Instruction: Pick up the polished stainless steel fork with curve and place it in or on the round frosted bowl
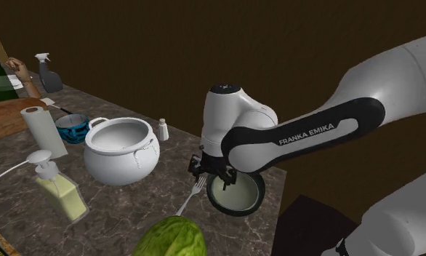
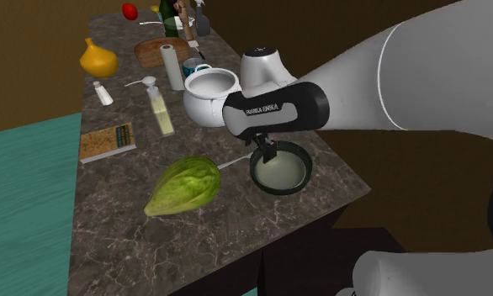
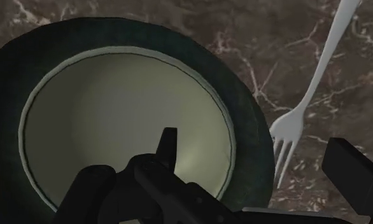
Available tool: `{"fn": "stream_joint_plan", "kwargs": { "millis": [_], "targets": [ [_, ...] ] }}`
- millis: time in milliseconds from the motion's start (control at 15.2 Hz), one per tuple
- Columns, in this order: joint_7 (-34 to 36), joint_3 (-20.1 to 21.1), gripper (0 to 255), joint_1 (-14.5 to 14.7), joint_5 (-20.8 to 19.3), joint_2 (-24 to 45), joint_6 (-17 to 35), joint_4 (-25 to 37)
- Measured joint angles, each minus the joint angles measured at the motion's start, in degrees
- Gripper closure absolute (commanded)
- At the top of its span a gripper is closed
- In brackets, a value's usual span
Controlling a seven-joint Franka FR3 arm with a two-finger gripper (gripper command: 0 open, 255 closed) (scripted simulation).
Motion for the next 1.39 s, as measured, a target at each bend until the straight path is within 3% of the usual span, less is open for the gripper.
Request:
{"fn": "stream_joint_plan", "kwargs": {
  "millis": [198,396,858,1254,1320,1386],
  "targets": [
    [15.41,2.01,0,-1.59,-12.88,11.33,1.68,5.13],
    [26.56,-0.35,0,1.38,-21.97,19.19,1.67,9.30],
    [31.58,-3.50,0,4.03,-28.30,24.24,5.76,9.39],
    [32.22,-3.73,0,4.42,-28.98,24.58,5.97,9.48],
    [32.15,-3.82,255,4.43,-29.00,24.88,5.71,9.38],
    [32.13,-3.92,255,4.42,-29.01,25.09,5.58,9.37]
  ]
}}
